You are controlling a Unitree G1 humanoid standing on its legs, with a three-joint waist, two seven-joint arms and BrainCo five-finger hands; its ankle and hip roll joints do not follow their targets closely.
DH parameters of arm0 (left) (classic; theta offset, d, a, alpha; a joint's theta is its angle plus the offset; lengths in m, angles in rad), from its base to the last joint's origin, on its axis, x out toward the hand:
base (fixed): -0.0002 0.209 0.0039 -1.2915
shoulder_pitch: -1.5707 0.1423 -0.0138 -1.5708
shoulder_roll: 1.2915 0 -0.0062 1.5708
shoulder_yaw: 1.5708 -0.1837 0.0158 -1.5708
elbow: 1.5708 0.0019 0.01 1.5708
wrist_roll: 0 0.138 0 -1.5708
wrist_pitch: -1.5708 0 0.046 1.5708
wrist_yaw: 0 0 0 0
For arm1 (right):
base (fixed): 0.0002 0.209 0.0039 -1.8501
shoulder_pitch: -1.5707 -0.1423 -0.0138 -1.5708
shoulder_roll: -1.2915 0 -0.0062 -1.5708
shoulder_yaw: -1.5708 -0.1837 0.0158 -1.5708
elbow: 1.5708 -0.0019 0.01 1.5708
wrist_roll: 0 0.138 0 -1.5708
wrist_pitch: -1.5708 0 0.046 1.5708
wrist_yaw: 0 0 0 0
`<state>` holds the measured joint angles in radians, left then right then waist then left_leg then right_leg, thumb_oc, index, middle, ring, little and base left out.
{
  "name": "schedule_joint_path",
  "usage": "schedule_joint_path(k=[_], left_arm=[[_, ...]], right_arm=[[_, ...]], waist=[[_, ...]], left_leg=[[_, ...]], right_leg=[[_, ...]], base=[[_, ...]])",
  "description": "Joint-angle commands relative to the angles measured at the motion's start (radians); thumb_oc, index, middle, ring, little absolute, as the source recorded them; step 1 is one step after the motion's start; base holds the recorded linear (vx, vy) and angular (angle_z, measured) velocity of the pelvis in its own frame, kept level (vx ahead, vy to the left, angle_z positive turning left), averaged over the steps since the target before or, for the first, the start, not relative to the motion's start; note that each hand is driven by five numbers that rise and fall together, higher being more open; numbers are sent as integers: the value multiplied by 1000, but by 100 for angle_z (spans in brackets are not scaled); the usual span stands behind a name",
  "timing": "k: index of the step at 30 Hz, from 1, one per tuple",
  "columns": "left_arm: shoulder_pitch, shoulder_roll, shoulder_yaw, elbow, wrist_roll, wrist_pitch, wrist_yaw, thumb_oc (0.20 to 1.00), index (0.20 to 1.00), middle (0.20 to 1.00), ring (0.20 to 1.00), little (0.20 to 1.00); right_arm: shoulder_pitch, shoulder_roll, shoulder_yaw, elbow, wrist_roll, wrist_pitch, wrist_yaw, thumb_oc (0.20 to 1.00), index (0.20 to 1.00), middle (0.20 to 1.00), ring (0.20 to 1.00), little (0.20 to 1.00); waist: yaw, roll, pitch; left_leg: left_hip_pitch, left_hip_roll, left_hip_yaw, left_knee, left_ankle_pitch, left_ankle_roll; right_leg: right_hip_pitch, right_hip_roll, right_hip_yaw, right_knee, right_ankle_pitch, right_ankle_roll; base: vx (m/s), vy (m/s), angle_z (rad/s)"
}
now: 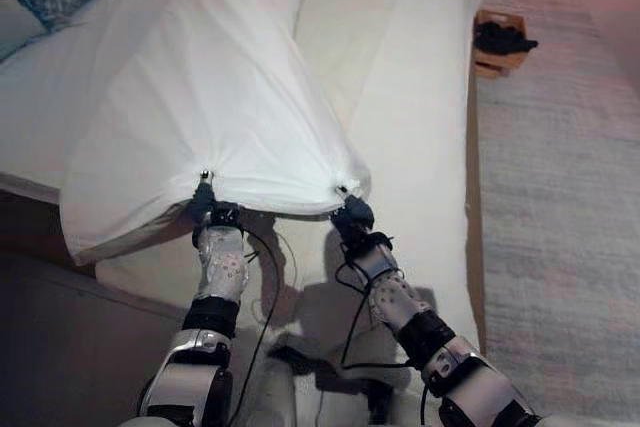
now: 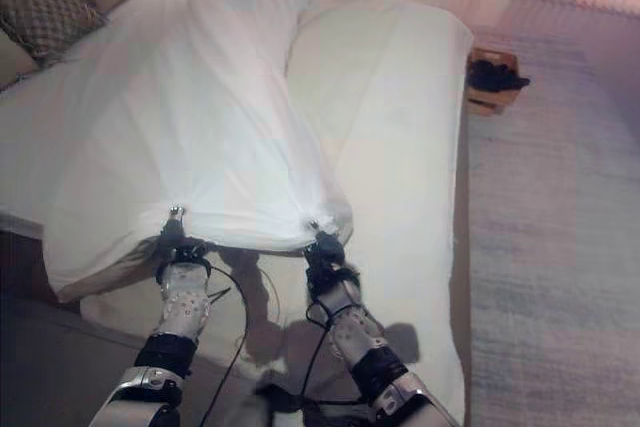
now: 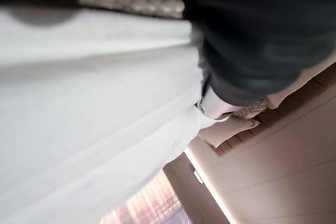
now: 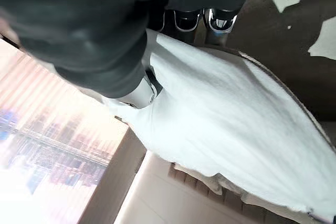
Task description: Make the bed
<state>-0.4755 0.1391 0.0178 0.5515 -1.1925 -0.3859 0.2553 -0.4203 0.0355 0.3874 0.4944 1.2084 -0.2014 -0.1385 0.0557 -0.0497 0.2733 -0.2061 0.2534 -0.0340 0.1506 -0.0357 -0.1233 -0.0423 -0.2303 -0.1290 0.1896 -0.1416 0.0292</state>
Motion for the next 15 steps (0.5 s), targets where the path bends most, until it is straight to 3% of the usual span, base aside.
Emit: schedule_joint_path(k=[1, 2, 4, 5, 6, 7, 8, 11, 12, 13, 14, 15], left_arm=[[26, 80, 30, -14, 40, -73, -56, 200, 200, 200, 200, 200], [27, 68, 9, -10, 45, -75, -55, 200, 200, 200, 200, 200], [29, 72, 3, -8, 58, -74, -52, 200, 200, 200, 200, 200], [34, 77, -4, -11, 79, -73, -47, 200, 200, 200, 200, 200], [36, 73, 0, -15, 80, -72, -44, 200, 200, 200, 200, 200], [31, 78, -13, -14, 102, -64, -48, 200, 200, 200, 200, 200], [31, 78, -12, -15, 102, -64, -47, 200, 200, 200, 200, 200], [23, 77, -10, -7, 99, -55, -49, 200, 200, 200, 200, 200], [22, 76, -6, 0, 110, -50, -40, 200, 200, 200, 200, 200], [22, 77, -6, 0, 110, -50, -39, 200, 200, 200, 200, 200], [24, 74, -7, 5, 115, -51, -40, 200, 200, 200, 200, 200], [23, 62, -13, 21, 115, -50, -45, 200, 200, 200, 200, 200]], right_arm=[[142, -90, -74, -36, 24, -70, 7, 200, 200, 200, 200, 200], [140, -79, -76, -22, 15, -72, -7, 200, 200, 200, 200, 200], [133, -66, -76, -8, 14, -72, -9, 200, 200, 200, 200, 200], [122, -53, -67, 5, 14, -77, -12, 200, 200, 200, 200, 200], [116, -41, -64, 13, 14, -78, -9, 200, 200, 200, 200, 200], [109, -34, -45, 9, 27, -86, 9, 200, 200, 200, 200, 200], [109, -34, -44, 9, 27, -86, 9, 200, 200, 200, 200, 200], [102, -18, -8, 21, 40, -94, 22, 200, 200, 200, 200, 200], [100, -12, 1, 36, 42, -100, 23, 200, 200, 200, 200, 200], [100, -12, 1, 36, 42, -100, 23, 200, 200, 200, 200, 200], [101, -15, 2, 41, 44, -105, 25, 200, 200, 200, 200, 200], [108, -25, 6, 35, 48, -115, 25, 200, 200, 200, 200, 200]], waist=[[-17, 5, -144], [-18, -16, -138], [-7, -21, -135], [8, -9, -125], [10, 3, -126], [-6, 14, -128], [-5, 13, -127], [-5, 9, -126], [-11, 1, -125], [-11, 1, -123], [-19, -2, -124], [-51, 3, -125]], left_leg=[[79, -66, 43, -84, 68, 27], [63, -139, 67, -28, 7, 54], [52, -159, 96, -12, -8, 72], [55, -171, 130, -14, -19, 89], [56, -180, 153, -29, -11, 95], [73, -212, 177, -71, 12, 101], [75, -211, 178, -73, 12, 99], [120, -255, 189, -114, 26, 96], [141, -284, 188, -114, 23, 94], [144, -283, 188, -114, 23, 93], [147, -298, 176, -106, 19, 92], [147, -316, 146, -86, 9, 93]], right_leg=[[-46, -116, -34, -55, 213, 115], [-41, -196, -54, -79, 359, 130], [-54, -219, -83, -80, 396, 136], [-67, -224, -146, -49, 380, 128], [-67, -206, -175, -8, 327, 114], [-86, -80, -150, 54, 212, 87], [-88, -80, -149, 59, 207, 86], [-93, 71, -190, 68, 104, 44], [-92, 145, -178, 49, 79, 30], [-89, 145, -177, 48, 79, 30], [-91, 182, -132, 33, 73, 22], [-111, 231, 10, 6, 77, 17]], base=[[80, 832, 37], [47, 597, 14], [-16, 530, 6], [-37, 633, -24], [-12, 806, -55], [10, 585, -53], [30, 481, -21], [78, 317, 32], [88, 245, 2], [93, 199, -1], [97, 123, 6], [169, 174, 17]])
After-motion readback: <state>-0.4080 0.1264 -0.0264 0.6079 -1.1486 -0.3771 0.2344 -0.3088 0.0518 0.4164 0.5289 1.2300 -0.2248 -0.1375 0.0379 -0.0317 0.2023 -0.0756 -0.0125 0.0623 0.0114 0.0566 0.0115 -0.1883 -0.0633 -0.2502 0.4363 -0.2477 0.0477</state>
